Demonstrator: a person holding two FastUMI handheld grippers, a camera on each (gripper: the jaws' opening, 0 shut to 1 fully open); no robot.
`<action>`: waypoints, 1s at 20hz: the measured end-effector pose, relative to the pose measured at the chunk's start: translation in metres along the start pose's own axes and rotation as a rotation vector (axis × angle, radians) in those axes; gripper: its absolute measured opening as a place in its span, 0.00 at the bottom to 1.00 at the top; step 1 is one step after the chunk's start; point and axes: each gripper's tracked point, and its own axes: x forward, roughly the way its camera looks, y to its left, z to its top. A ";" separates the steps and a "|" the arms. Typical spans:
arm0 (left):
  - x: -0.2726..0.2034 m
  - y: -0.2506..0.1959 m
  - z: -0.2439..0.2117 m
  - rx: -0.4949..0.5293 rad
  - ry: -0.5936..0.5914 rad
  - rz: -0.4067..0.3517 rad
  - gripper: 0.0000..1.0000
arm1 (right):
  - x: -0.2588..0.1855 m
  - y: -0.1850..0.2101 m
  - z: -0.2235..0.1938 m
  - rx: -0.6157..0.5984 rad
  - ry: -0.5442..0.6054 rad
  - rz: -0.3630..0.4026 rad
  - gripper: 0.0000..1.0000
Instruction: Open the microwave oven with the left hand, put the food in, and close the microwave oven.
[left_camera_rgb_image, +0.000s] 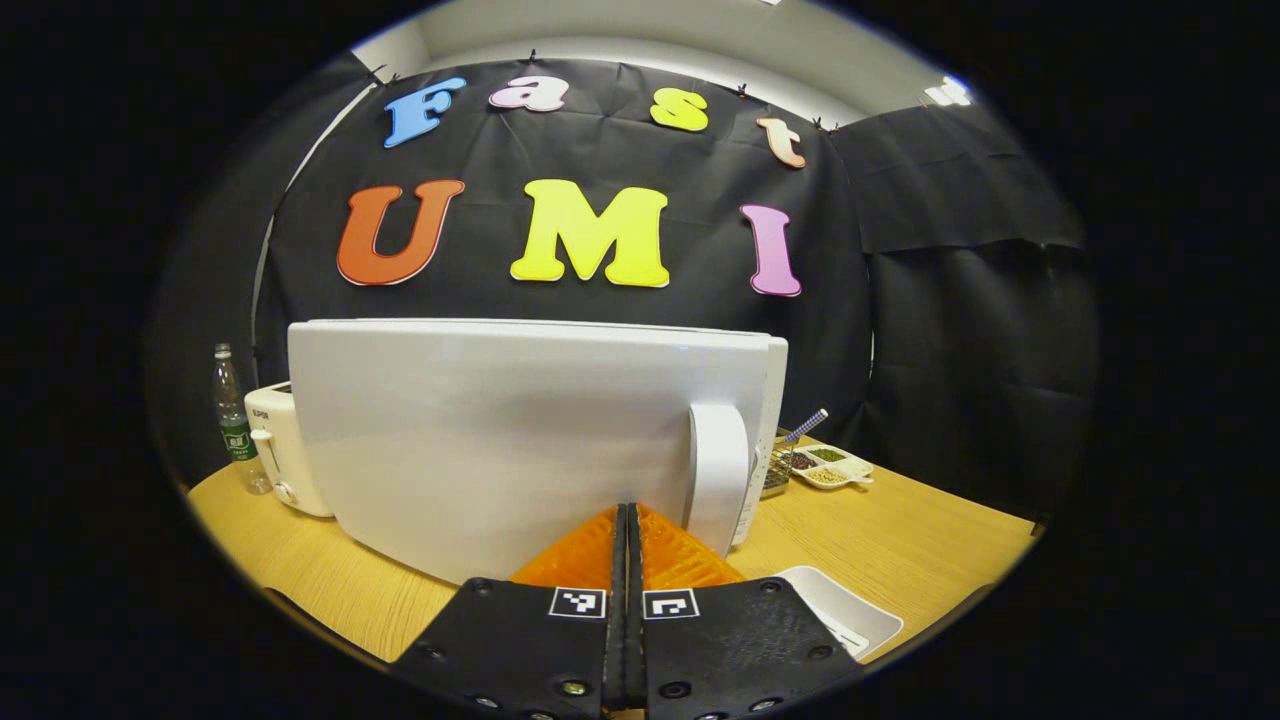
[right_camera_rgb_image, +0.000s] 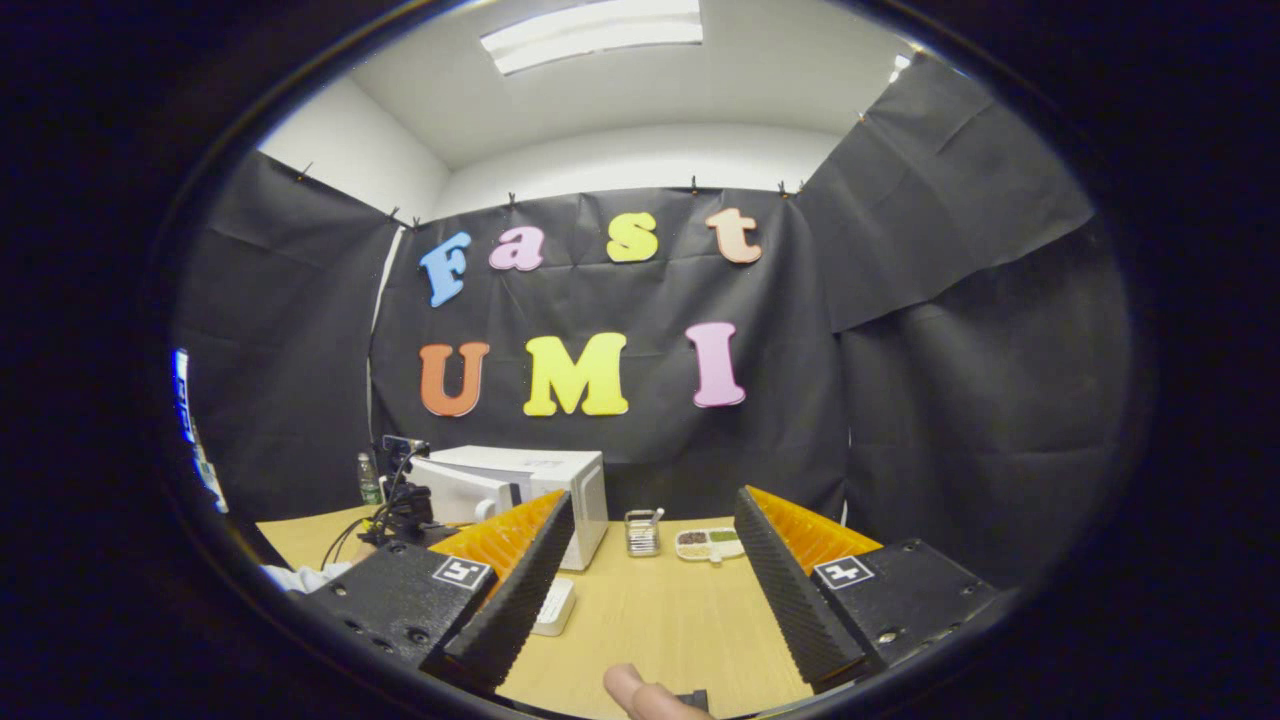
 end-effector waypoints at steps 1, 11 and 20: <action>0.007 0.000 0.000 -0.009 0.005 0.001 0.00 | 0.006 -0.001 -0.006 0.004 0.011 0.016 1.00; 0.062 0.003 0.013 -0.004 0.021 0.074 0.00 | 0.044 -0.032 -0.046 0.047 0.085 -0.015 1.00; 0.061 0.006 0.009 0.017 0.039 0.104 0.00 | 0.032 -0.022 -0.047 0.072 0.116 -0.049 0.99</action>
